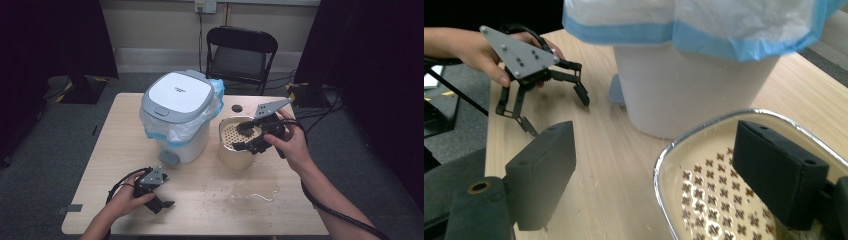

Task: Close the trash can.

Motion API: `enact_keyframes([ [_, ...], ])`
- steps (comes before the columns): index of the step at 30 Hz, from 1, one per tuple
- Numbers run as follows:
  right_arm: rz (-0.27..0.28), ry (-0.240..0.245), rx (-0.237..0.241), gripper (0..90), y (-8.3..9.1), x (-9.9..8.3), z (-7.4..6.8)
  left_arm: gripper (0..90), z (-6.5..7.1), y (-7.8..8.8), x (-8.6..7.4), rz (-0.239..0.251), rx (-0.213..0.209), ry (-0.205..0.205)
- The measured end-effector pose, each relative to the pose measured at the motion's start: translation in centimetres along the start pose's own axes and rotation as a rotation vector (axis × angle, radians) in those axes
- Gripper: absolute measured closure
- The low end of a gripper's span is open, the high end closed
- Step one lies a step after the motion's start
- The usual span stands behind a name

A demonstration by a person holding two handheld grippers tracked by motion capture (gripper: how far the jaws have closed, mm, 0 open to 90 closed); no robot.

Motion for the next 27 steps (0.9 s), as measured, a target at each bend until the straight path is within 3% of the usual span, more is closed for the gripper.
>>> enact_keyframes([
  [27, -0.07, 0.002, 0.007, 17.4, 0.7, -5.3, -2.2, 0.0, 0.0, 0.0, 0.0, 0.003, 0.002, 0.002],
])
Point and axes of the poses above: each handheld gripper's, and its own axes: y roughly backward along the jaws, x roughly out of its top, z roughly to its right, the point moved 7 cm from there along -y, roughly forward along the jaws, and after that the axes turned 15 degrees about y, right-handed, at the moved point
